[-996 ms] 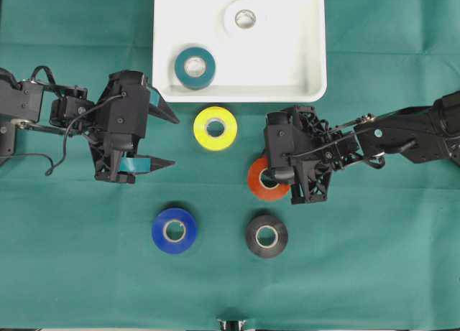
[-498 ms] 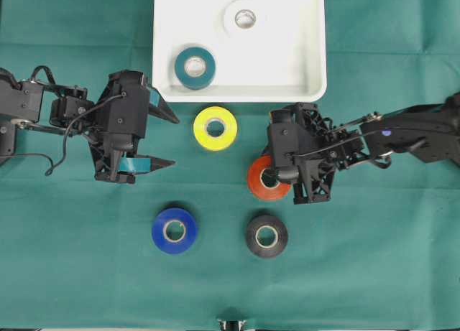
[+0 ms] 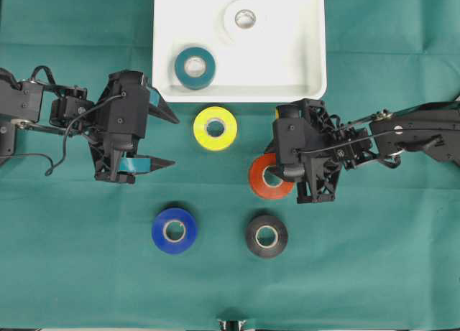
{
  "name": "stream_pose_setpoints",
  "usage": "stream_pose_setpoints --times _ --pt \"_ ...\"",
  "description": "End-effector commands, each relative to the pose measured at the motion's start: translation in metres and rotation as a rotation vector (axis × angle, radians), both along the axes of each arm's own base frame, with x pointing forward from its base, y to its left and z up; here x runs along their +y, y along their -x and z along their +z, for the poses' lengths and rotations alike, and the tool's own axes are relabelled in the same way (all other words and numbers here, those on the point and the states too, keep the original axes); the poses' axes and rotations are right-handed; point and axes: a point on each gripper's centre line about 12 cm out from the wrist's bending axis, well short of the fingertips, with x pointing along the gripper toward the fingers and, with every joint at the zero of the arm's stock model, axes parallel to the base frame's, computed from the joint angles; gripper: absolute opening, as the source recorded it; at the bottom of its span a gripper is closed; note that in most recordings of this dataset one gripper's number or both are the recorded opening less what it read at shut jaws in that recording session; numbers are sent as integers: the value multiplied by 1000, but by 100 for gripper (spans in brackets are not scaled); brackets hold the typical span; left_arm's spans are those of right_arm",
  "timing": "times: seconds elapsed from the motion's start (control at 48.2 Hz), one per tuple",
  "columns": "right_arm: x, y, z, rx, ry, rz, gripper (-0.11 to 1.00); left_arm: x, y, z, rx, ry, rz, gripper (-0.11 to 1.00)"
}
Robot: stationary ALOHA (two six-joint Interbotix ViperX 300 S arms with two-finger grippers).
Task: Put the tape alternately from left to right into the white case.
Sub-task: 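Lift the orange-red roll with the right gripper and lower it into the tray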
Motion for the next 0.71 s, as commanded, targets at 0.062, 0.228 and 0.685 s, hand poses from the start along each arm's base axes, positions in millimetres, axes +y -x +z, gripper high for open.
stream_pose_setpoints --times 0.062,0.228,0.685 --pt "-11 -10 21 -52 -2 -35 2 -1 -3 8 -31 2 -3 92" --pt "-27 -12 26 -44 7 -82 2 -1 -3 8 -29 3 -2 92" --pt "-93 -18 45 -105 11 -254 2 -1 -3 8 -29 2 -3 92"
